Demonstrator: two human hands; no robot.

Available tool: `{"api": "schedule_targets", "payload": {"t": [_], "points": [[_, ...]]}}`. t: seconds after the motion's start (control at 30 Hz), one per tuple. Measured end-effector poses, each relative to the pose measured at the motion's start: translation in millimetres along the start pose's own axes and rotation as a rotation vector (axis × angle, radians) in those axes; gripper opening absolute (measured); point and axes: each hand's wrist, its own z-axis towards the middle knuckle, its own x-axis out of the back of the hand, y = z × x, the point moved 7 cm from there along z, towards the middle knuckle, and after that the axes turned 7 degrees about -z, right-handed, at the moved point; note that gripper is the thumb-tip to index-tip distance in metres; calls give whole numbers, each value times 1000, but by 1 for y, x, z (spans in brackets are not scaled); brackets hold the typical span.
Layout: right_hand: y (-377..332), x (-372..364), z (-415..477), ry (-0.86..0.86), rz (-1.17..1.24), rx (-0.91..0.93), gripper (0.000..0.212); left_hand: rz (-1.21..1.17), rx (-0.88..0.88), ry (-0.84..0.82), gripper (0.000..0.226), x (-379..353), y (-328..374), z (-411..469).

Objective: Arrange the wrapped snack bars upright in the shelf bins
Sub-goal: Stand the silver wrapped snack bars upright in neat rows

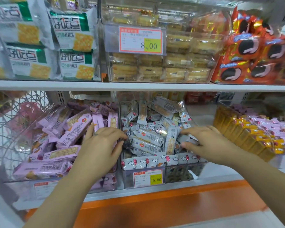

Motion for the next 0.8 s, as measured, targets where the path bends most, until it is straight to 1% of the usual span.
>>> {"api": "schedule_targets", "payload": {"t": [0.1,0.13,0.2,0.3,0.37,0.47,0.53,0.57,0.6,0.67,0.73,0.77,0.8], "points": [[-8,26,-1,201,105,12,43,1,-5,8,17,1,-1,0],[-14,31,2,237,124,23,42,4,-4,6,17,1,-1,0],[-24,28,13,204,91,40,47,4,2,4,17,1,-2,1],[-32,8,30,56,-26,35,58,-2,7,10,16,1,-3,2],[-32,4,34,60,-32,30,58,-7,5,16,16,1,-4,3],[-33,7,28,85,57,46,52,3,-3,14,16,0,-4,3],[-32,13,18,118,193,61,44,8,-8,13,16,0,-4,3],[-28,20,11,174,279,47,38,8,-9,13,16,0,-4,3],[-21,30,4,269,375,18,33,6,-10,13,16,0,-3,2],[-1,48,-15,525,541,-70,27,7,-17,16,16,0,-1,2],[16,58,-31,727,560,-156,24,13,-22,14,16,-1,1,2],[22,58,-34,766,525,-190,24,12,-21,11,16,-2,2,2],[25,54,-33,758,488,-217,24,10,-19,8,16,-3,3,3]]}}
